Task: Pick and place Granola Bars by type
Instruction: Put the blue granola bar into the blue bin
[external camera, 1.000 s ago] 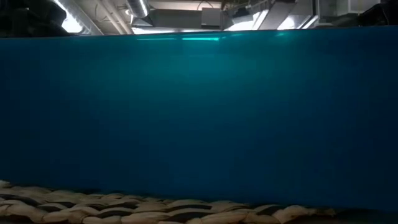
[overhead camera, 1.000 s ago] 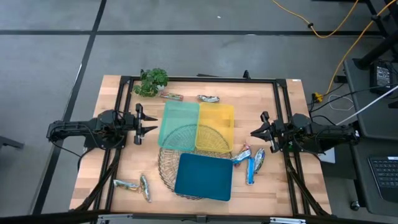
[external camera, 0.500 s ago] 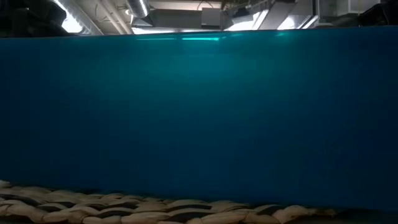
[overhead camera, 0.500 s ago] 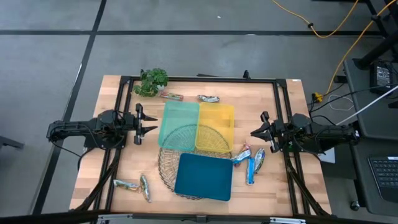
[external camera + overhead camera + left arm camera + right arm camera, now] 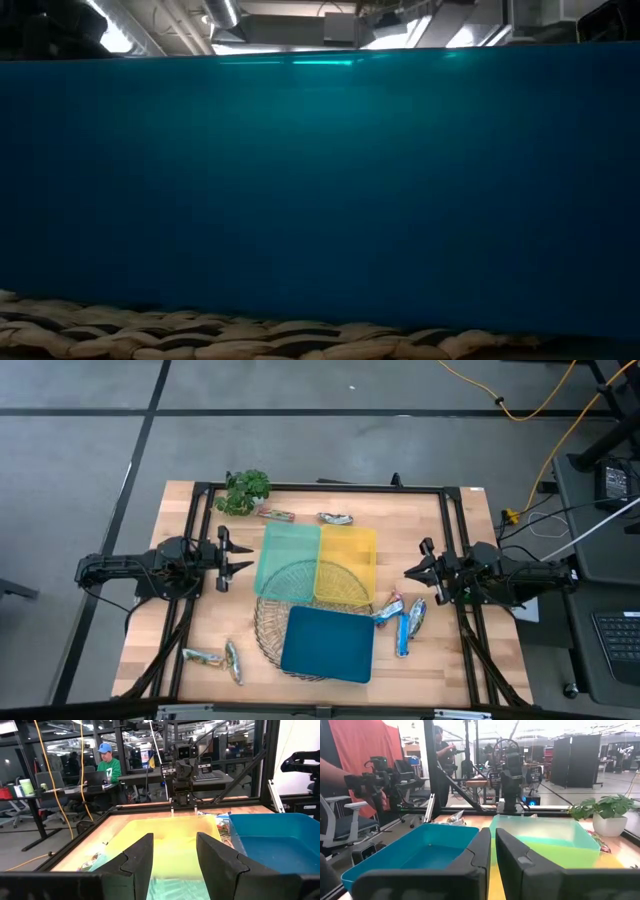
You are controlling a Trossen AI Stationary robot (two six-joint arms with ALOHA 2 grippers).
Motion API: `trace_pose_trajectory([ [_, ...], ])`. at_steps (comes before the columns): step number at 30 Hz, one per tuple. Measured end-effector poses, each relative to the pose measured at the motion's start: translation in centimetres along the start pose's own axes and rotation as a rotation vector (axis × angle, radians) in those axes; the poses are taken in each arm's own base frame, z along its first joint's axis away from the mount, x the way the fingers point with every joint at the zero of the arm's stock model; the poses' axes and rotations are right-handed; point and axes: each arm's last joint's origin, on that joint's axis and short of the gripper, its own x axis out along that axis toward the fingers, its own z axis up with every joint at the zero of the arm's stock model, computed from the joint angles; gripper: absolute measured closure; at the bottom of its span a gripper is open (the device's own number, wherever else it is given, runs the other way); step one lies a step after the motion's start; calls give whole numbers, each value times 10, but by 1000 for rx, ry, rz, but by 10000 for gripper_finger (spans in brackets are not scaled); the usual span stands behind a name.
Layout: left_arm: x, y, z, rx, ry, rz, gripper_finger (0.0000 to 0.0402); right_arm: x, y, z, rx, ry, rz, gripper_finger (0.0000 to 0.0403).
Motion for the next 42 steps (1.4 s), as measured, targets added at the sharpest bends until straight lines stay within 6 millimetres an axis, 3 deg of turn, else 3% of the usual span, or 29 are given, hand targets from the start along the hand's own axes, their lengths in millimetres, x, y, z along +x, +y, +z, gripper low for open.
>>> trace_pose_trajectory([
  [7,0,0,0,0,0,0,258,0,0,6,78,-46,-22,370],
  [11,0,0,0,0,0,0,258,-3,0,22,110,-37,-63,370],
  [20,0,0,0,0,0,0,258,-16,5,91,272,207,-184,370],
  [25,0,0,0,0,0,0,258,-4,6,132,419,306,-211,370],
  [28,0,0,0,0,0,0,258,10,6,146,472,434,-186,370],
  [36,0,0,0,0,0,0,258,43,6,153,702,890,-284,370],
  [42,0,0,0,0,0,0,258,51,14,145,846,1027,-568,370],
])
